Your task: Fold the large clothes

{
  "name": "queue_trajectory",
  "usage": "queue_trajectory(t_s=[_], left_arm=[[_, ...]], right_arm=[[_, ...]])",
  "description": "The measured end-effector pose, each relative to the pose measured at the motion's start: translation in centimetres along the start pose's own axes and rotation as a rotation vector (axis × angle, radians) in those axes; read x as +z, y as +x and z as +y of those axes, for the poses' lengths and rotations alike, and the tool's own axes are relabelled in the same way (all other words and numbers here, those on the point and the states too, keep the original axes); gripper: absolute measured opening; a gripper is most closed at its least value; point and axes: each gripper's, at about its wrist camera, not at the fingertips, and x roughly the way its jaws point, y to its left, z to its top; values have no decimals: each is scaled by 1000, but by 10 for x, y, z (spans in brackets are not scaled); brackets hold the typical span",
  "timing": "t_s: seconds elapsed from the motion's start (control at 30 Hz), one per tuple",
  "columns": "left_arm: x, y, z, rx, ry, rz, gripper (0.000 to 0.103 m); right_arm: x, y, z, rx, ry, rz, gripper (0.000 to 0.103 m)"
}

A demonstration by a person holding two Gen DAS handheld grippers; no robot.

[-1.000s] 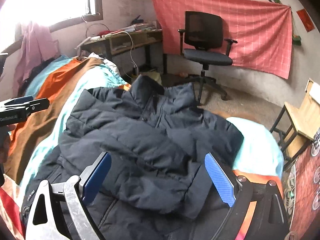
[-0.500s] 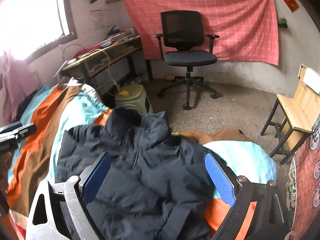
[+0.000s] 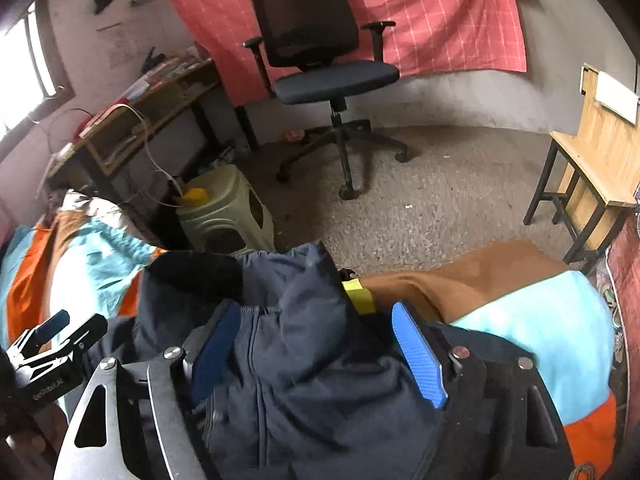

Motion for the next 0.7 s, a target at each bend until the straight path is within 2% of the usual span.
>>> queue_trajectory(t_s=[0.2, 0.23, 0.27, 0.3, 0.37, 0.4, 0.43, 0.47, 0.53, 0.7], left_arm=[[20, 30, 12, -58, -50, 18, 93], [22, 32, 14, -69, -55, 13, 86], [23, 35, 16, -90, -60, 14, 72], [24, 39, 15, -114, -71, 24, 63], [26, 47, 15, -159, -102, 64, 30], [25, 48, 16, -171, -111, 76, 22], [27, 48, 13, -184, -116, 80, 8], [28, 44, 12, -191, -116, 77, 7], [29, 31, 8, -202, -93, 41, 5], [18, -33, 8, -269, -41, -84, 3]], right_arm=[[12, 42, -1, -84, 36, 29, 67], [13, 47, -1, -87, 44, 32, 65], [13, 53, -2, -95, 55, 41, 61], [13, 59, -2, -105, 65, 53, 59], [12, 64, -2, -111, 75, 66, 47], [10, 64, -3, -100, 79, 63, 44], [10, 62, -2, -93, 79, 61, 34], [9, 59, -2, -87, 74, 59, 21], [7, 52, 0, -80, 46, 56, 14], [-4, 6, 2, -26, -45, -16, 10]])
